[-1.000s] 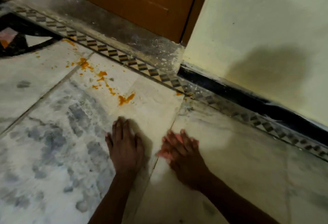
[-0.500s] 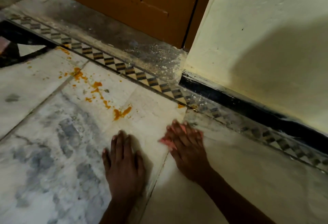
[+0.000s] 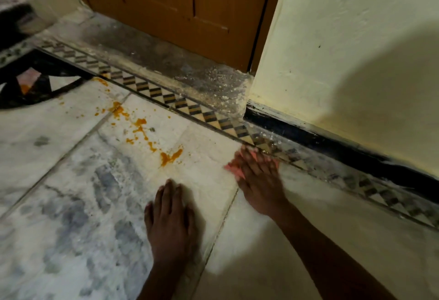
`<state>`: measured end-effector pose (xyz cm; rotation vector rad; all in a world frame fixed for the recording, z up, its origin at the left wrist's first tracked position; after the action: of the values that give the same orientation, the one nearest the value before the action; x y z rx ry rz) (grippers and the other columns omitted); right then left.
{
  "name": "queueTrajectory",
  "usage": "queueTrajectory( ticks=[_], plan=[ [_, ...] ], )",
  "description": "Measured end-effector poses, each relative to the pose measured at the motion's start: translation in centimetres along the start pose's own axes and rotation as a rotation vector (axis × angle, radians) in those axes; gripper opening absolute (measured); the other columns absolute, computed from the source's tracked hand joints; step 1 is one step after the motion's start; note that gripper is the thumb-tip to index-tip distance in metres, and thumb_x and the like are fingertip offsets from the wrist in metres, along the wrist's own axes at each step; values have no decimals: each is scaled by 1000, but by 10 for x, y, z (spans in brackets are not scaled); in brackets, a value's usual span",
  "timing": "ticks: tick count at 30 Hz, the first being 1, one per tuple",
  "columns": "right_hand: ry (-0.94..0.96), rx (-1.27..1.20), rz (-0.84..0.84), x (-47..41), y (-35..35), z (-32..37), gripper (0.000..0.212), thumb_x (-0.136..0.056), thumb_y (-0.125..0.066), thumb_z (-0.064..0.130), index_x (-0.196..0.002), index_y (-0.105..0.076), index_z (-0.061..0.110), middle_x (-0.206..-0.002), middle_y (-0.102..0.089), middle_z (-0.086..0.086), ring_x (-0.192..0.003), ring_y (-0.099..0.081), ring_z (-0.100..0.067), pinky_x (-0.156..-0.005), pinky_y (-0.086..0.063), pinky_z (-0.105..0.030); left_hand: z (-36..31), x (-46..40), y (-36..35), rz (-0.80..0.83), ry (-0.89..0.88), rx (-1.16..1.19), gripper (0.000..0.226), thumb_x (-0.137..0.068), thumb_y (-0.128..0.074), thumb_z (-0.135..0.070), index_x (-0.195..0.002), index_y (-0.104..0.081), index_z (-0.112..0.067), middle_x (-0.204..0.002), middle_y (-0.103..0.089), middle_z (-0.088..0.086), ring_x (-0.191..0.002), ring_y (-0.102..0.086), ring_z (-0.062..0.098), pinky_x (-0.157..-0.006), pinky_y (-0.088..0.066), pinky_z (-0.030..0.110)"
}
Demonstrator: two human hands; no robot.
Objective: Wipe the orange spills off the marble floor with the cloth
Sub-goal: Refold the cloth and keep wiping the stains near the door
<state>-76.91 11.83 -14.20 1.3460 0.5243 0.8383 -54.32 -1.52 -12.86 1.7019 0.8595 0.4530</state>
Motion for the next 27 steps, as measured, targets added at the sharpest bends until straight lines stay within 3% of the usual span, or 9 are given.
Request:
queueTrajectory(
  ticks=[2, 4, 8, 11, 15, 17, 21, 23, 27],
  plan=[
    [38, -1, -41, 36, -4, -10, 61, -111, -20, 56, -168, -25, 34, -178, -14, 6, -166, -11, -24, -129, -19, -58, 4, 1, 2, 18, -66, -36, 61, -99, -40, -42, -152, -55, -16, -166, -43, 8, -149, -46, 29, -115, -35, 53],
    [-100, -20, -58, 38, 1, -36, 63, -110, -19, 58, -166, -31, 33, -177, -20, 6, -163, -22, -27, -128, -24, -58, 6, 2, 4, 19, -104, -21, 60, -99, -41, -42, -154, -53, -20, -168, -40, 5, -151, -43, 25, -115, -34, 50],
    [-314, -76, 2, -39, 9, -34, 81, -96, 3, 69, -170, -6, 36, -179, 5, 5, -166, 6, -29, -132, 3, -56, 9, 1, 0, 7, -100, 1, 60, -99, -41, -42, -155, -51, -23, -168, -40, 4, -153, -40, 21, -115, -32, 47],
    [-132, -72, 50, -55, 6, 11, 75, -101, -9, 65, -170, 1, 37, -177, 17, 6, -165, 13, -29, -130, 12, -55, 11, 3, -3, 20, -97, 5, 60, -99, -42, -41, -157, -48, -24, -170, -36, 2, -155, -35, 19, -117, -29, 46],
    [157, -39, -55, 36, 3, 37, 60, -111, -22, 53, -168, -22, 36, -179, -12, 6, -165, -15, -26, -131, -18, -57, 13, 1, -4, 45, -64, 2, 61, -98, -43, -42, -156, -50, -27, -171, -34, -2, -156, -31, 14, -117, -29, 45],
    [72, -40, -71, 41, 5, 6, 59, -111, -21, 53, -166, -30, 36, -177, -21, 5, -163, -23, -25, -128, -25, -60, 12, 1, -4, 38, -65, 7, 60, -98, -43, -43, -156, -51, -27, -170, -36, -2, -156, -32, 14, -117, -29, 44],
    [-221, -46, -21, -31, 13, -29, 75, -101, -4, 66, -170, -9, 37, -179, 1, 5, -166, 1, -29, -132, 3, -55, 11, 3, -3, 28, -83, 5, 60, -100, -44, -42, -158, -47, -28, -171, -34, -1, -156, -33, 17, -118, -28, 45],
    [-202, -63, -2, -62, 15, -9, 77, -98, -4, 65, -169, -2, 37, -179, 10, 5, -165, 12, -29, -129, 11, -53, 10, 3, -2, 32, -71, 2, 60, -100, -42, -42, -159, -46, -28, -172, -33, -2, -156, -32, 18, -119, -29, 47],
    [73, -49, -58, -47, 7, 43, 68, -104, -18, 57, -168, -24, 34, -179, -12, 5, -166, -9, -29, -132, -5, -55, 11, 3, -5, 48, -72, -6, 61, -101, -41, -43, -159, -45, -26, -173, -30, -1, -157, -32, 20, -118, -29, 48]
  ],
)
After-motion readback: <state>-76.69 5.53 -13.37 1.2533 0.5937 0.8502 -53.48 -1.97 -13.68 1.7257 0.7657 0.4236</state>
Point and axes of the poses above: each hand's wrist, its own x-axis away from the middle knuckle, its own y-axis out of the back of the hand, z = x × y, the point moved 9 cm from there along -x, towards the middle knuckle
